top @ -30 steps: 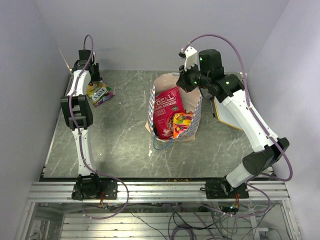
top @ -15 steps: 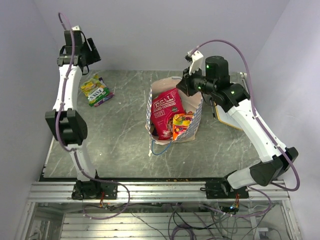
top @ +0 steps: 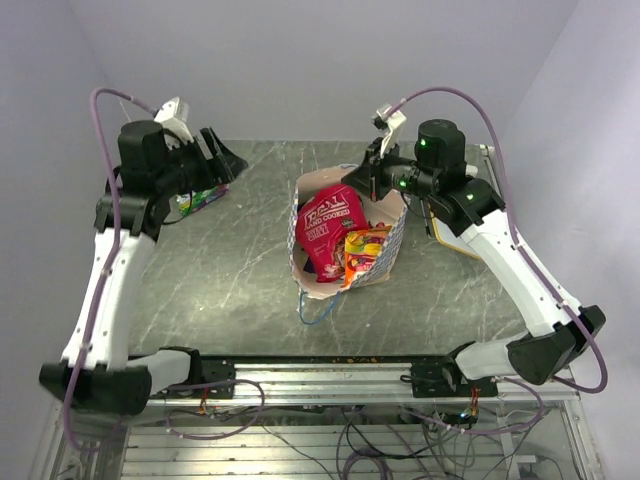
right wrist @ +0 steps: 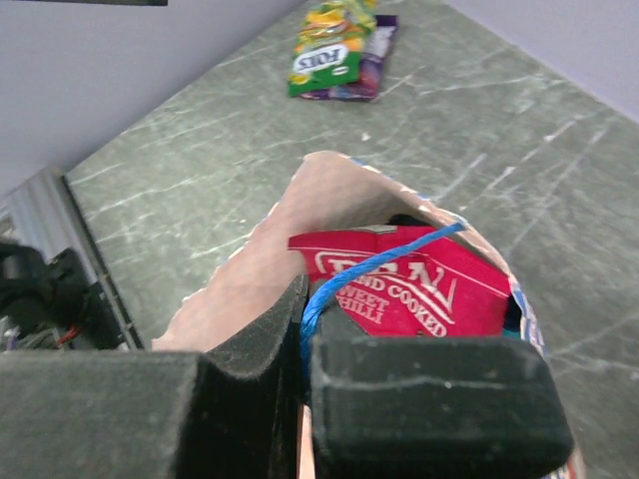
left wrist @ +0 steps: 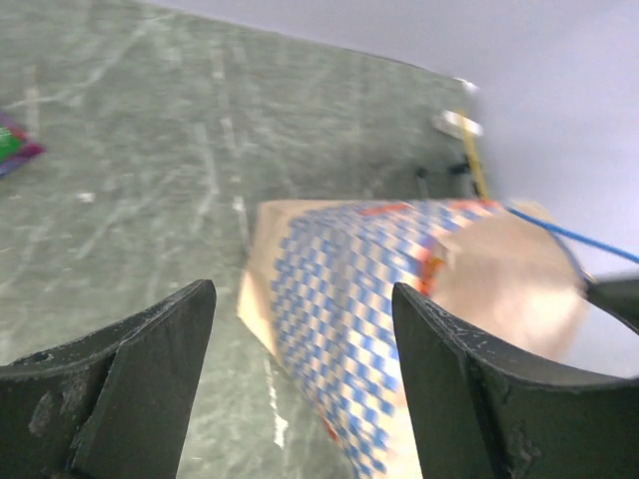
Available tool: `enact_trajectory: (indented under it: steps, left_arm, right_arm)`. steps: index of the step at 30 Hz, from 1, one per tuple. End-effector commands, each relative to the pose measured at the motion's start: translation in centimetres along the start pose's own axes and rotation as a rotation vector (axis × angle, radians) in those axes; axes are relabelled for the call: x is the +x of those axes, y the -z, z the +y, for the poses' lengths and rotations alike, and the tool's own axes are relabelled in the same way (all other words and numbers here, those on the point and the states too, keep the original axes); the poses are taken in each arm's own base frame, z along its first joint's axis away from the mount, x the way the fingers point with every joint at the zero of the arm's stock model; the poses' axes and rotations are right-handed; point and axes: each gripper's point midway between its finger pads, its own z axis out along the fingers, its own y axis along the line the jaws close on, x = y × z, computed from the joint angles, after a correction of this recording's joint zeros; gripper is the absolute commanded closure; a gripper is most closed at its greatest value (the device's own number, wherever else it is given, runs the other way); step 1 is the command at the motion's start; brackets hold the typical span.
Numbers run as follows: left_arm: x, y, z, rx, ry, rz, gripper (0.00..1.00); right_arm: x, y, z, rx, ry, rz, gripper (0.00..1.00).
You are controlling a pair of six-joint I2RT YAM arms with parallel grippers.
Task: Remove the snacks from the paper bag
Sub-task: Take out the snack from the paper bag.
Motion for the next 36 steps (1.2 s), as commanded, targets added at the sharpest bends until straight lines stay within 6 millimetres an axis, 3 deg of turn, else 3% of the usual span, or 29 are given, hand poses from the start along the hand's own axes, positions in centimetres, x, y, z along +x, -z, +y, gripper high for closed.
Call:
enact_trajectory:
  steps: [1, 4, 8, 11, 15, 19, 22, 25, 29, 31, 36]
  left_arm:
    - [1.1, 5.1, -7.5, 0.261, -0.110, -0.023, 0.19]
    - [1.6, 7.4, -9.7, 0.310, -0.139, -0.021, 0.20]
    - [3.1, 8.9, -11.5, 0.378, -0.100, -0.045, 0.25]
    - [4.7, 8.6, -12.5, 0.444, -0.029, -0.040, 0.29]
    - [7.3, 8.3, -14.0, 0.471, -0.031, 0.005, 0.30]
    - [11.9, 6.9, -12.7, 0.335, -0.135, 0.131, 0.37]
    - [14.9, 6.0, -11.9, 0.238, -0.190, 0.201, 0.40]
    - [17.2, 6.5, -13.7, 0.245, -0.208, 0.236, 0.43]
    - [20.0, 7.1, -17.7, 0.337, -0.191, 0.235, 0.45]
    - [21.8, 6.5, -18.1, 0.317, -0.207, 0.243, 0.44]
    - [23.5, 2.7, -17.3, 0.160, -0.349, 0.245, 0.45]
  right_arm:
    - [-2.3, 1.1, 4.1, -0.170, 0.025, -0.101, 1.00]
    - [-3.0, 1.6, 4.5, -0.175, 0.019, -0.124, 1.00]
    - [-3.7, 2.1, 3.8, -0.107, -0.010, -0.132, 1.00]
    - [-3.3, 1.9, 2.8, -0.055, -0.031, -0.081, 1.00]
    - [-3.5, 2.0, 3.1, -0.068, -0.031, -0.083, 1.00]
    - [-4.5, 2.4, 3.3, -0.063, -0.039, -0.106, 1.00]
    - [-4.0, 2.1, 3.0, -0.053, -0.057, -0.052, 1.00]
    - [-3.9, 2.1, 2.9, -0.045, -0.068, -0.016, 1.00]
    - [-4.7, 3.2, 3.9, -0.060, -0.099, -0.041, 1.00]
    - [-4.6, 3.6, 4.7, -0.085, -0.150, -0.036, 1.00]
    - [-3.3, 3.6, 6.4, -0.130, -0.190, -0.007, 1.00]
